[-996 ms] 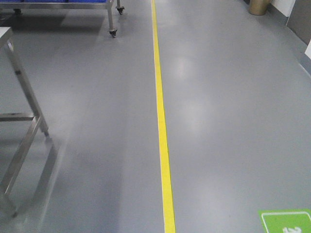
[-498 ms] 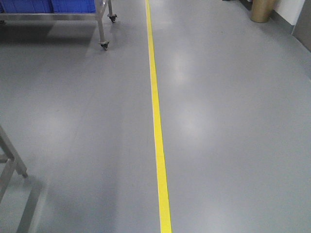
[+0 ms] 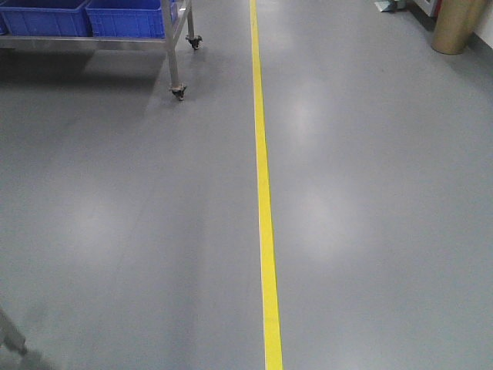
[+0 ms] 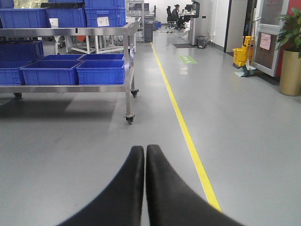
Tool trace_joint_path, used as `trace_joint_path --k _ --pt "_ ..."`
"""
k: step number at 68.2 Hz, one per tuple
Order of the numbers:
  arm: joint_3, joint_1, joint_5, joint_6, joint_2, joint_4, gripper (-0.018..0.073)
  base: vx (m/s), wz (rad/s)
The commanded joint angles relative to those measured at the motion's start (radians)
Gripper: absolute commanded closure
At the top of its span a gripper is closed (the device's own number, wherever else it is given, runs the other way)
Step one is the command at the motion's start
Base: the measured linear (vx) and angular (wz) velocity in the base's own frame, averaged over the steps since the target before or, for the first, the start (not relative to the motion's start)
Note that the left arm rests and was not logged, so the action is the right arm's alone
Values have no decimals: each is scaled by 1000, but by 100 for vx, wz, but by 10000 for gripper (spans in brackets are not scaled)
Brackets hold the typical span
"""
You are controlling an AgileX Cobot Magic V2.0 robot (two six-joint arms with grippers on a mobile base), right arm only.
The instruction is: Pour parts from conveyor to right shelf
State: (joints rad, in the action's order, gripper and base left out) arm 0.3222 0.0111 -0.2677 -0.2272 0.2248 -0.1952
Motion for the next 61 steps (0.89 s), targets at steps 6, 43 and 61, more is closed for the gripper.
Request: trace_joint_path --k 6,43,61 --pt "29 3 86 -6 9 -1 568 70 3" --pt "29 3 86 -6 9 -1 568 71 -4" --pt "29 3 86 -6 9 -1 568 70 9"
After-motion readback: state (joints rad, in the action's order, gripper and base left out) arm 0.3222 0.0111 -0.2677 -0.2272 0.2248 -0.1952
